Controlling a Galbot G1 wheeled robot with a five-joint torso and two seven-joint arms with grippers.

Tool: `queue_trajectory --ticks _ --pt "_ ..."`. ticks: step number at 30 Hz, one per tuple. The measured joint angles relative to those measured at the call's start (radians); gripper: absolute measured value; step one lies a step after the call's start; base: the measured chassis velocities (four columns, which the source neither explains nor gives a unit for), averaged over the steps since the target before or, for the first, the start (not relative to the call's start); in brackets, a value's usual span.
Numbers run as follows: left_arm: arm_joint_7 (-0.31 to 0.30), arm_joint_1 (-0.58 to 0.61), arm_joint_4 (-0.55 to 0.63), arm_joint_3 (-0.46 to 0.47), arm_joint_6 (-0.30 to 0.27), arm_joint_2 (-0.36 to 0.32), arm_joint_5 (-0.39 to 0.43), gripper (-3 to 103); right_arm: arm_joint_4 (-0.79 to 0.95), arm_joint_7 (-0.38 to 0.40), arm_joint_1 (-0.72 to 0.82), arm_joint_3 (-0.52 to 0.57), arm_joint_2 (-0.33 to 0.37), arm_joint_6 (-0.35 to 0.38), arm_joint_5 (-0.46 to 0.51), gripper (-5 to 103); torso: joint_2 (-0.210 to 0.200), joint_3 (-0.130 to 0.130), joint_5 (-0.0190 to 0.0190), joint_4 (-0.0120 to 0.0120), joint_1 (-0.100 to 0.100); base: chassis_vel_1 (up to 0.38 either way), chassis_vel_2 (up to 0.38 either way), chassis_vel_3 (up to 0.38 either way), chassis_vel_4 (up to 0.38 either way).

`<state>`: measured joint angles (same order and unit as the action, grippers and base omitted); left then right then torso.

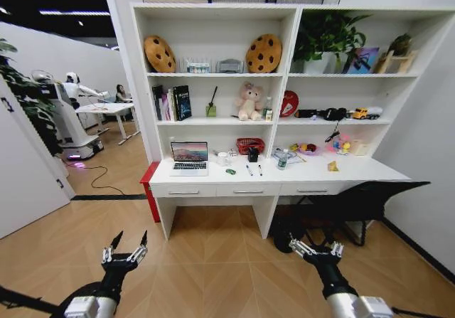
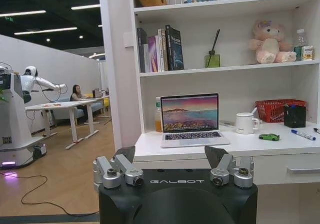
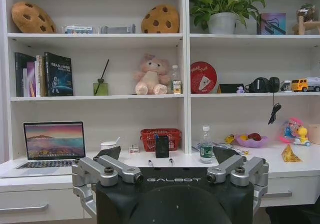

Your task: Organize the objects on the table.

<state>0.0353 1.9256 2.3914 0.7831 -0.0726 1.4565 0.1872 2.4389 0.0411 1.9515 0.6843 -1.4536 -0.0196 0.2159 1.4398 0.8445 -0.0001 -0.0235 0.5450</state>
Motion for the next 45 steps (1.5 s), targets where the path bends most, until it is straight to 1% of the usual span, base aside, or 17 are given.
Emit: queue_trajectory --ticks 3,13,22,32,45 --pt "0.001 0.001 0.001 0.001 0.004 0.007 -0.003 79 -0.009 -0.007 -0.004 -0.003 -0.010 -0.009 -0.009 100 0.000 0.000 0.0001 0.0000 0.000 0.000 0.000 0.000 0.000" --pt "0.005 0.009 0.005 0.001 0.017 0.014 -0.023 79 -0.009 -0.006 -0.003 -0.005 -0.015 -0.025 -0.017 100 0.000 0.000 0.0000 0.0001 0.000 -0.047 0.055 0.058 -0.038" --pt "0.007 0.013 0.007 0.003 0.031 0.017 -0.032 79 0.006 -0.007 0.005 -0.010 -0.019 -0.046 -0.025 100 0.000 0.000 0.0000 -0.0001 0.000 -0.153 0.141 0.152 -0.142" --pt "0.007 0.012 0.007 0.003 0.033 0.019 -0.032 79 0.011 -0.006 0.008 -0.010 -0.018 -0.052 -0.023 100 0.000 0.000 0.0000 0.0000 0.000 -0.104 0.126 0.112 -0.110" --pt "0.009 0.011 0.003 0.002 0.033 0.016 -0.035 79 0.002 -0.005 0.010 -0.010 -0.019 -0.074 -0.021 100 0.000 0.000 0.0001 0.0001 0.000 -0.234 0.213 0.219 -0.224"
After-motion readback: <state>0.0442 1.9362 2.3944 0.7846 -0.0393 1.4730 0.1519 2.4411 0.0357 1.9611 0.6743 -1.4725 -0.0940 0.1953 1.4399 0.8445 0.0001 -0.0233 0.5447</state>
